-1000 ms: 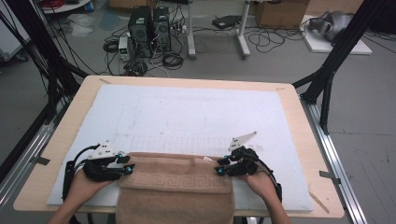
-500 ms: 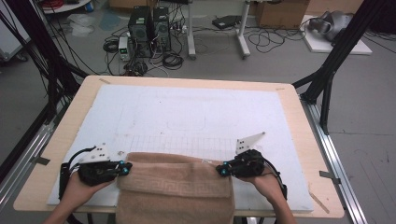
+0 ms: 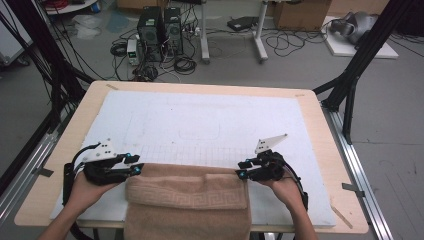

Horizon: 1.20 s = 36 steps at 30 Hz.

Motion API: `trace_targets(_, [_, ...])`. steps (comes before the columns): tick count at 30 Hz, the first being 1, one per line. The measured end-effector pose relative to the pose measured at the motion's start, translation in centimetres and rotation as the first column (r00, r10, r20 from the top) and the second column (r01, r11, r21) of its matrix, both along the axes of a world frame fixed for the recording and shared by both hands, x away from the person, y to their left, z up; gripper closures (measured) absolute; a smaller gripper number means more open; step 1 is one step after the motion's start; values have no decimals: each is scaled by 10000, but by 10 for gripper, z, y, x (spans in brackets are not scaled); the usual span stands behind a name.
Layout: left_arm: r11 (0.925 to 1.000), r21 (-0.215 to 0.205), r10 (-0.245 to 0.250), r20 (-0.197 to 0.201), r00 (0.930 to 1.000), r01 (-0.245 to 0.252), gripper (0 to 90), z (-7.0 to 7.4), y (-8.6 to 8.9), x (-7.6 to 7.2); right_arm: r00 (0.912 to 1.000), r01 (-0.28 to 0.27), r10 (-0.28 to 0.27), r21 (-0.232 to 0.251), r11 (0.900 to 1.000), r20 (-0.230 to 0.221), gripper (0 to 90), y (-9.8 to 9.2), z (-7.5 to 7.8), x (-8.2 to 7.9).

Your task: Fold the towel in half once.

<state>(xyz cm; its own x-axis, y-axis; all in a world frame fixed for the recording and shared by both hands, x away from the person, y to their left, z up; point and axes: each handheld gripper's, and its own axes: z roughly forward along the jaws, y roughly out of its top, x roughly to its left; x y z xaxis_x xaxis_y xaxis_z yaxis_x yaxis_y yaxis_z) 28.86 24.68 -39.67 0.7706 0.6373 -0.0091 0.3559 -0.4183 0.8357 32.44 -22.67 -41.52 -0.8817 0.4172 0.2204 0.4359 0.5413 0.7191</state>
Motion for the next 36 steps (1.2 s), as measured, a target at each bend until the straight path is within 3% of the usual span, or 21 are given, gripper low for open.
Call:
trace_targets(2, [9994,309,167,-330,9993,-157,631,-11,1,11,9997,241,-238,-401,9989,64,573,0,-5,3])
trace_targets(4, [9977,599,357,-708,9968,-315,599,-20,2,18,9997,219,-224,-453,9987,-102,532,-1,-9,4])
trace_targets(6, [9937,1056,470,-824,9955,-382,581,-28,2,22,9992,387,-390,-737,9965,-21,520,-3,-11,5])
trace_targets(11, [9898,1403,431,-1419,9889,-230,493,-39,0,30,9986,446,-470,-934,9946,-240,519,-4,-17,10])
trace_targets(13, [9916,1288,373,-1699,9848,-153,497,-41,-1,32,9990,184,-228,-1089,9939,-396,597,0,-20,10])
trace_targets(17, [9907,1251,-310,-1688,9852,526,727,-39,-5,27,9984,-373,326,-1074,9935,-456,792,5,-20,8])
trace_targets(21, [9943,976,-227,-1957,9804,425,843,-38,-3,29,9991,-331,302,-968,9948,-306,834,3,-16,10])
trace_targets(24, [9967,806,117,-1661,9860,18,856,-33,-1,34,9999,-115,107,-776,9969,-110,840,0,-9,15])
trace_targets(28, [9960,673,642,-906,9938,-582,859,-17,-5,47,9995,152,-124,-1016,9947,283,843,1,2,28])
trace_targets(33, [9901,383,1370,-559,9890,-1350,859,7,-10,81,9942,915,-859,-898,9917,645,845,-4,23,59])
trace_targets(36, [9851,360,1692,-274,9852,-1681,859,30,-15,106,9882,1288,-1213,-793,9885,939,846,-7,43,81])
